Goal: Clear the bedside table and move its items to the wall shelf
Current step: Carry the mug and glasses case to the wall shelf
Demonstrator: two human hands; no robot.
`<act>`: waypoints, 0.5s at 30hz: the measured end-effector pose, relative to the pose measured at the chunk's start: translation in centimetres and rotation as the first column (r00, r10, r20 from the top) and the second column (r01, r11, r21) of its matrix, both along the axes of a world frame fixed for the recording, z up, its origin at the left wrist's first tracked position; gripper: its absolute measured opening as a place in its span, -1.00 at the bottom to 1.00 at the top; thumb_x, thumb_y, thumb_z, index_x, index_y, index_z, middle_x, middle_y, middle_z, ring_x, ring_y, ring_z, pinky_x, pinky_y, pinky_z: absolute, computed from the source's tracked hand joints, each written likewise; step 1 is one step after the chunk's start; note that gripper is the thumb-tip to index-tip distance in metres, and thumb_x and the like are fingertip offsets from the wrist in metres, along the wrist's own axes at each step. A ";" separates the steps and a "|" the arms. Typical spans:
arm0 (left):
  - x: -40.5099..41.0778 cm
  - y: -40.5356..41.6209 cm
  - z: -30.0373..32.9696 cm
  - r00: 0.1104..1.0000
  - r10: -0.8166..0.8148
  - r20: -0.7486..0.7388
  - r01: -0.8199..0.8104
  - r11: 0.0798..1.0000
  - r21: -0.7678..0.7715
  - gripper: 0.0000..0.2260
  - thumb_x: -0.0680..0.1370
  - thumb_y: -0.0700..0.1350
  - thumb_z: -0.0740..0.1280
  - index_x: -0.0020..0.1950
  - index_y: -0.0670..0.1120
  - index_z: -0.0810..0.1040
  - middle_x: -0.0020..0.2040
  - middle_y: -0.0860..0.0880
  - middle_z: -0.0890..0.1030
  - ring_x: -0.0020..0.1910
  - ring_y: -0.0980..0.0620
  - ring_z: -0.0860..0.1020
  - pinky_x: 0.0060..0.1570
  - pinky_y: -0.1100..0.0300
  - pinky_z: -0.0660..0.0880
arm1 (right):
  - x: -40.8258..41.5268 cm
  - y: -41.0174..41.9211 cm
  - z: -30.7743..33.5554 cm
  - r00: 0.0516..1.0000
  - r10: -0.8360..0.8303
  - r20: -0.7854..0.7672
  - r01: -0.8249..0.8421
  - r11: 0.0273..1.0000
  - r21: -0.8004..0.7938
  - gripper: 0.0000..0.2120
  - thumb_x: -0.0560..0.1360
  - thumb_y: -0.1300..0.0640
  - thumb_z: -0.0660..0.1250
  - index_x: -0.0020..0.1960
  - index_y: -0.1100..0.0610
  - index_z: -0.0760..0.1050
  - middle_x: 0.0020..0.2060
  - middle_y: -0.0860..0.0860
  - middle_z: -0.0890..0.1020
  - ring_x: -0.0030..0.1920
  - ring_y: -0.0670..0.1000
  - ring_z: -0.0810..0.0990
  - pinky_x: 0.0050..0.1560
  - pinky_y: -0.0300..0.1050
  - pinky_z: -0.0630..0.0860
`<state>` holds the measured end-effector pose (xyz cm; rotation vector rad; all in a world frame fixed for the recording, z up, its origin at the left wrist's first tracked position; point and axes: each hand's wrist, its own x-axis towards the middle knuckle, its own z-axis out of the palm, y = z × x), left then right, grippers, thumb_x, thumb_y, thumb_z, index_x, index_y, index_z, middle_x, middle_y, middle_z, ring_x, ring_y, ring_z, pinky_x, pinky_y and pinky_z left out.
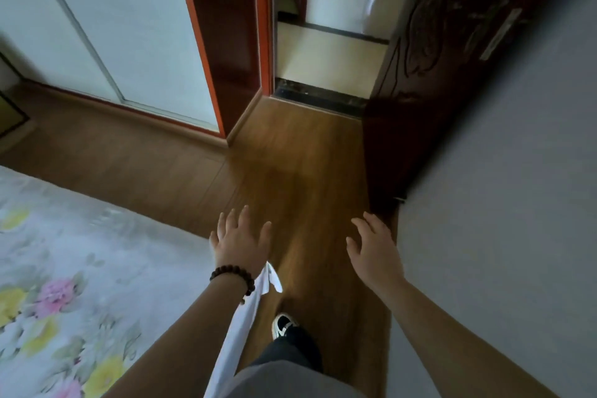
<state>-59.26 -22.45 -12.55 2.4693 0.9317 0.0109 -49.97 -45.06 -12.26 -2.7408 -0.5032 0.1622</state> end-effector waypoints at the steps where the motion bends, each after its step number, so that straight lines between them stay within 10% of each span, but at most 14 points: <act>1: 2.1 1.6 0.3 1.000 0.019 0.003 -0.019 1.000 0.007 -0.41 0.57 0.25 0.05 0.53 0.00 0.14 0.55 -0.07 0.19 0.54 -0.09 0.04 0.48 -0.15 0.04 | 2.5 2.0 0.4 1.000 0.026 0.007 -0.026 1.000 0.000 -0.58 0.56 -0.05 0.17 0.39 0.02 0.30 0.43 0.03 0.29 0.46 0.04 0.20 0.35 -0.06 0.29; 15: 14.9 19.5 -0.4 0.903 0.426 -0.063 -0.429 0.903 -0.040 -0.40 0.56 0.28 0.06 0.53 0.05 0.10 0.55 -0.05 0.16 0.55 -0.05 0.02 0.49 -0.14 0.03 | 24.3 26.9 1.1 0.930 0.365 -0.046 -0.364 0.931 0.030 -0.58 0.57 -0.04 0.16 0.40 0.02 0.29 0.45 0.03 0.26 0.48 0.04 0.15 0.38 0.02 0.32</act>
